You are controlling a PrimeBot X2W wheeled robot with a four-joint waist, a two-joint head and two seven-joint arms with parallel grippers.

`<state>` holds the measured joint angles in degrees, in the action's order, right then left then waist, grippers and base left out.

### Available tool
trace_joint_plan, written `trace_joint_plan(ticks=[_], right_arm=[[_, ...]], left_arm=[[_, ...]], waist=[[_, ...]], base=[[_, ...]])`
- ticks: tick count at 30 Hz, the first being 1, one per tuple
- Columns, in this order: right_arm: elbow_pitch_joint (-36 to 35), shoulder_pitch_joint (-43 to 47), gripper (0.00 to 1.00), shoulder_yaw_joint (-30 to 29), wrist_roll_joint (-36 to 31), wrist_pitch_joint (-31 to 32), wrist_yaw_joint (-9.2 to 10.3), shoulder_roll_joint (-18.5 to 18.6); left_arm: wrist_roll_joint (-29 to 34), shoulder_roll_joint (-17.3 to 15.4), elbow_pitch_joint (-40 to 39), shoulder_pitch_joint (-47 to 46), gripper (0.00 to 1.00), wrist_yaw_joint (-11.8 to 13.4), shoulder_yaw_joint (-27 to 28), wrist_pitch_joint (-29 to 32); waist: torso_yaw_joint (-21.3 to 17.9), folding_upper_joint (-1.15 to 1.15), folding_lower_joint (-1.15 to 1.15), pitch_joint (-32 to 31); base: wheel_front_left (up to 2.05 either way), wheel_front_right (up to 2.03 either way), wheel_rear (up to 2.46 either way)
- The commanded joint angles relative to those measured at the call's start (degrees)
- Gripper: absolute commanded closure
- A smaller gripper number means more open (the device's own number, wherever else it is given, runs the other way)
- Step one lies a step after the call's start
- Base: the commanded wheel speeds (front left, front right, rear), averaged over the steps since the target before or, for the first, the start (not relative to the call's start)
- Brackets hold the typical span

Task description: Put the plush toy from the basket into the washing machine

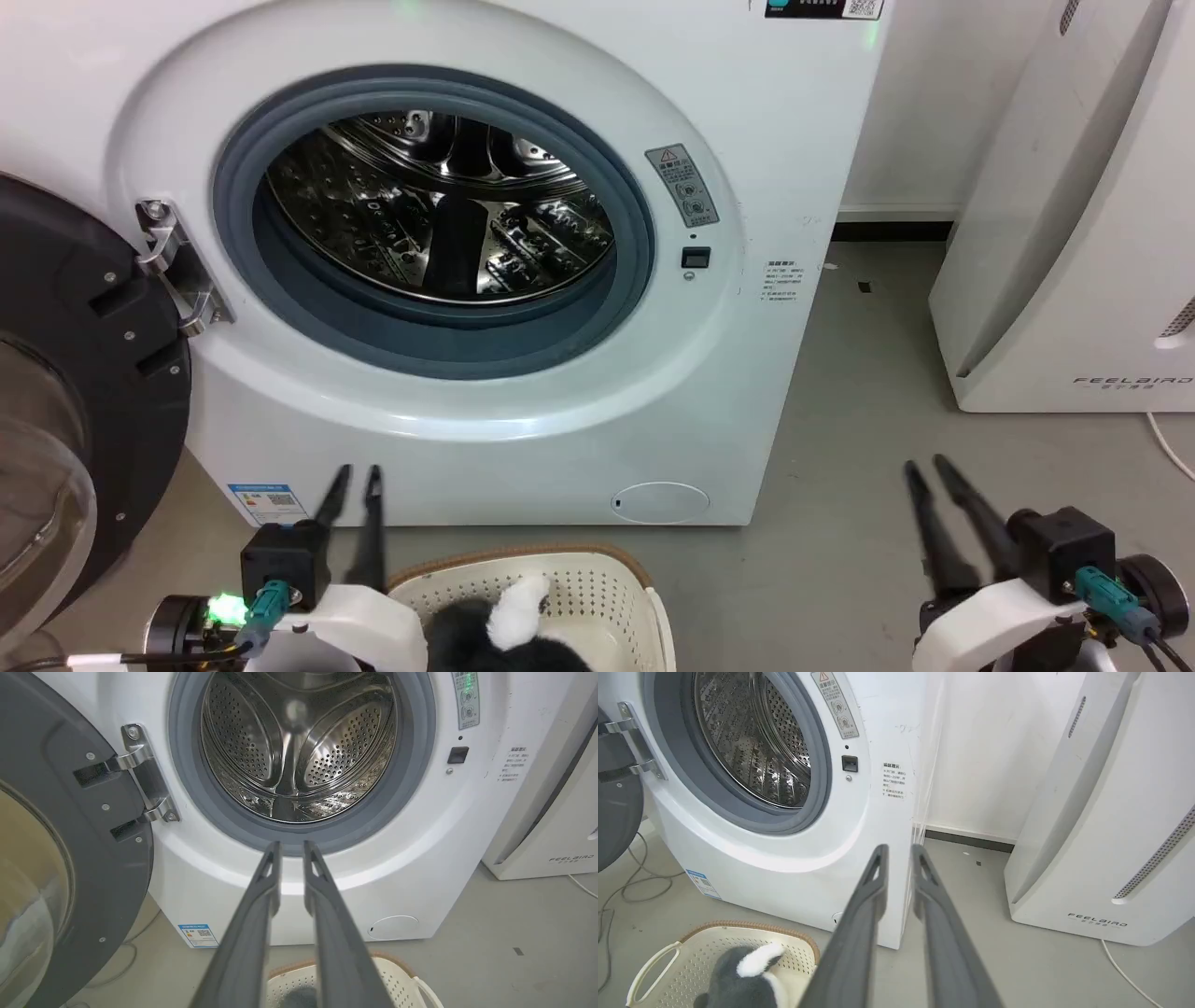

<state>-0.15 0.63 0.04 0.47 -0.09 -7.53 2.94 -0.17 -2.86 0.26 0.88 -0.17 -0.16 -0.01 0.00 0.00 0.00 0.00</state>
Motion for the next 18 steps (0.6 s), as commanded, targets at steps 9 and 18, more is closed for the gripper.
trace_joint_plan(ticks=[9,18], right_arm=[[0.02,-0.06,0.00,-0.30,0.57,-0.77,0.00,0.00],[-0.14,-0.40,0.00,-1.03,1.23,-1.84,0.01,-0.01]], left_arm=[[-0.38,0.00,0.07,0.06,0.00,0.11,-0.28,-0.77],[-0.90,0.00,0.59,0.00,0.00,0.10,-0.76,-1.85]], waist=[[-0.02,0.00,0.00,0.11],[-0.15,0.00,0.00,0.69]], base=[[0.00,0.00,0.00],[0.00,0.00,0.00]])
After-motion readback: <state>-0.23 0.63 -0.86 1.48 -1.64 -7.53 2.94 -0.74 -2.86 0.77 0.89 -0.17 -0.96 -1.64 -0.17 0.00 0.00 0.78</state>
